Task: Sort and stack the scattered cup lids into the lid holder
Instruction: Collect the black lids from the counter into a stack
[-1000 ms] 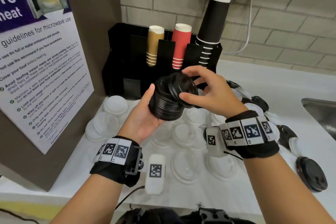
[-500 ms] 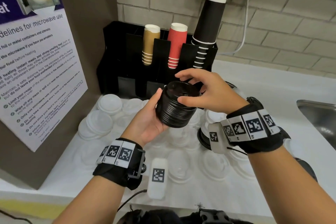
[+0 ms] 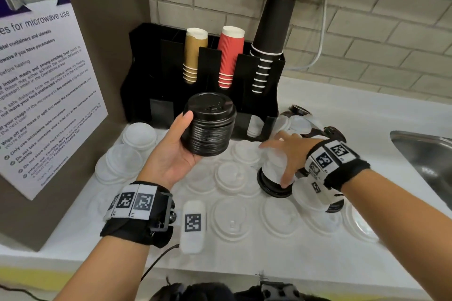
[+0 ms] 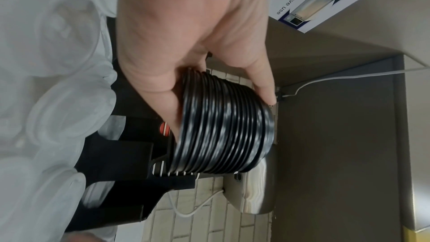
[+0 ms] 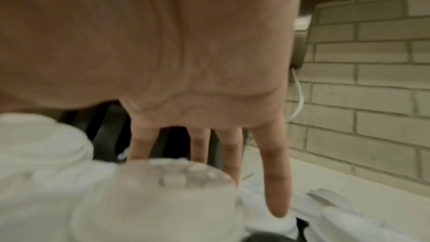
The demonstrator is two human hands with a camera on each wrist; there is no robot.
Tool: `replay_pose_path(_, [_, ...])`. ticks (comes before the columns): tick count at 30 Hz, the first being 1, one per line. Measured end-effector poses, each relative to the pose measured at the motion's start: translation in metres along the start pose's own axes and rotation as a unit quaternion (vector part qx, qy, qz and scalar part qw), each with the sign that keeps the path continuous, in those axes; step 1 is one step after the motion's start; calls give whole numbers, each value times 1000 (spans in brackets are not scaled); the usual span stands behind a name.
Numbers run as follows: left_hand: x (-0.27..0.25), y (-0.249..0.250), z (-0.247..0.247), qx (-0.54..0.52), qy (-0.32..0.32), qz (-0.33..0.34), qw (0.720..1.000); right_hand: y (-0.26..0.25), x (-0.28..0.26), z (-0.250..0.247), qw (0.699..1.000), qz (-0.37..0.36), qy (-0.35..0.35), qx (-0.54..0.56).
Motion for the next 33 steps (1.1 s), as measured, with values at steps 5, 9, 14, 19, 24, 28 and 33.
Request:
replay_pose_path(5, [-6,-2,-1,0,8,-1,1000,-15,4,0,998,-22,-5,-61])
replay_pose_path(9, [-12,-1,-2,14,13,-2,1000,-22,5,-2,996,-33,-15,-84])
replay_pose_path(14, [-17,4,-7,23,28,5,999,-29,7,-4,996,-56,-11,-63])
replay_pose_path(19, [-19,11,-9,15,27,17,999,-51,1,-43,986,-120,95,69])
replay_pose_path(24, [-19,15,-7,7,25,27,999,-74,1,-68,961,-155,161,163])
replay_pose_path(28, [-19,13,-8,8,25,24,999,-58,-1,-67,976,-91,176,92])
replay_pose_path(33, [-18,8,-7,5,21,18,1000,-38,-11,-32,996,-27,81,-2])
Point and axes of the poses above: each hand's wrist, its own x-axis towards the middle knuckle, its own z-axis out of the palm, y = z × x, the point moved 9 cm from there along x, towards the middle knuckle, and after that the axes turned 1 degree about -z, right-handed, at the moved point
